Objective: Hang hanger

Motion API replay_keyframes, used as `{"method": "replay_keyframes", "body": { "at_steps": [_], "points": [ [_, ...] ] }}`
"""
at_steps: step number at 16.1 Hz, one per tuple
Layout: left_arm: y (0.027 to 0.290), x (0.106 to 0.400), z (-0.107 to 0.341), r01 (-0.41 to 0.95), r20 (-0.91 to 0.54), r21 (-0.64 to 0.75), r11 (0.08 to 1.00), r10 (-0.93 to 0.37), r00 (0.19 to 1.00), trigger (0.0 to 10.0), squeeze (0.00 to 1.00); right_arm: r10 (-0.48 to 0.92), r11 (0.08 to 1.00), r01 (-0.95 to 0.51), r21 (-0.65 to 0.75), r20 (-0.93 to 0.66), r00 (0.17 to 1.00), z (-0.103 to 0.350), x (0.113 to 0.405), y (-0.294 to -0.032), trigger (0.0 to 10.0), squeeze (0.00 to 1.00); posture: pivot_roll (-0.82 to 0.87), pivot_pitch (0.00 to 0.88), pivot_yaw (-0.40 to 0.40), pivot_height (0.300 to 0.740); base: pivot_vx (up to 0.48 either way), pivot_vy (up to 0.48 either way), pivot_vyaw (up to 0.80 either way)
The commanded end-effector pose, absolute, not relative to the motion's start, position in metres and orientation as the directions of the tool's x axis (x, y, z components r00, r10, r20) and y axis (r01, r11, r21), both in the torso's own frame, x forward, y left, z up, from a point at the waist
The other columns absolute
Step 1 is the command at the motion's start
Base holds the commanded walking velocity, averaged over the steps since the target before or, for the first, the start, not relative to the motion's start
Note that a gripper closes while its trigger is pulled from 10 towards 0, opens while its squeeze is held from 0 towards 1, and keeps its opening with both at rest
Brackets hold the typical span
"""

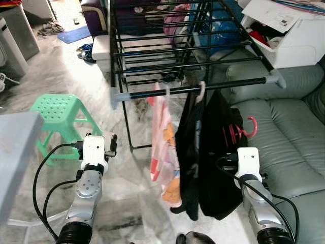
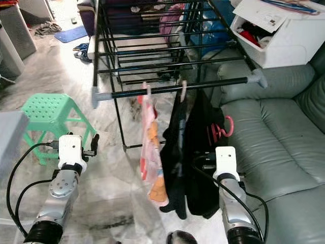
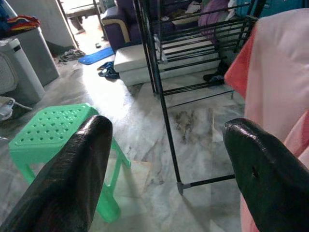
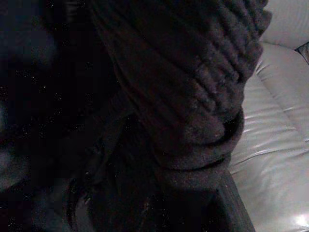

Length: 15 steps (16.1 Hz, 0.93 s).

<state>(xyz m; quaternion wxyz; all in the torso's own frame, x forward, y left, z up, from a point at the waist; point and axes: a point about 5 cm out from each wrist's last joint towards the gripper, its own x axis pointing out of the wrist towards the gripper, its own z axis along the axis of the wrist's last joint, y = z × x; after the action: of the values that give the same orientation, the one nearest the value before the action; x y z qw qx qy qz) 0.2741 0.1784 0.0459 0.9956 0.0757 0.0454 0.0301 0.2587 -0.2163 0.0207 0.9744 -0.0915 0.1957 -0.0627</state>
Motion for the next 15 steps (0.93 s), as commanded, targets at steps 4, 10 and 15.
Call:
{"method": "replay_keyframes", "body": {
  "at_steps": [4,10,15],
  "points": [
    [0.1791,0.2771,0.0477,-0.042,-0.086,0.153,0.987,0.056,0.995,10.0,0.00,-0.137,0.978,0.069,-0.195,-0.365,0.921,0.0244,0.2631,-0.2168,10.0,0.00,-0.07,0.000,0.021,0.740,0.000,0.000,0.00],
    [0.1791,0.2755,0.0469,-0.054,-0.089,0.135,0.989,0.066,0.994,10.0,0.00,-0.114,0.981,0.046,-0.186,-0.376,0.920,0.0242,0.2609,-0.2149,10.0,0.00,-0.08,0.000,0.021,0.740,0.000,0.000,0.00],
    [0.1812,0.2745,0.0468,-0.051,-0.085,0.128,0.990,0.063,0.994,10.0,0.00,-0.107,0.981,0.038,-0.189,-0.369,0.923,0.0261,0.2613,-0.2141,10.0,0.00,-0.08,0.000,0.021,0.740,0.200,0.169,0.00]
  ]
}}
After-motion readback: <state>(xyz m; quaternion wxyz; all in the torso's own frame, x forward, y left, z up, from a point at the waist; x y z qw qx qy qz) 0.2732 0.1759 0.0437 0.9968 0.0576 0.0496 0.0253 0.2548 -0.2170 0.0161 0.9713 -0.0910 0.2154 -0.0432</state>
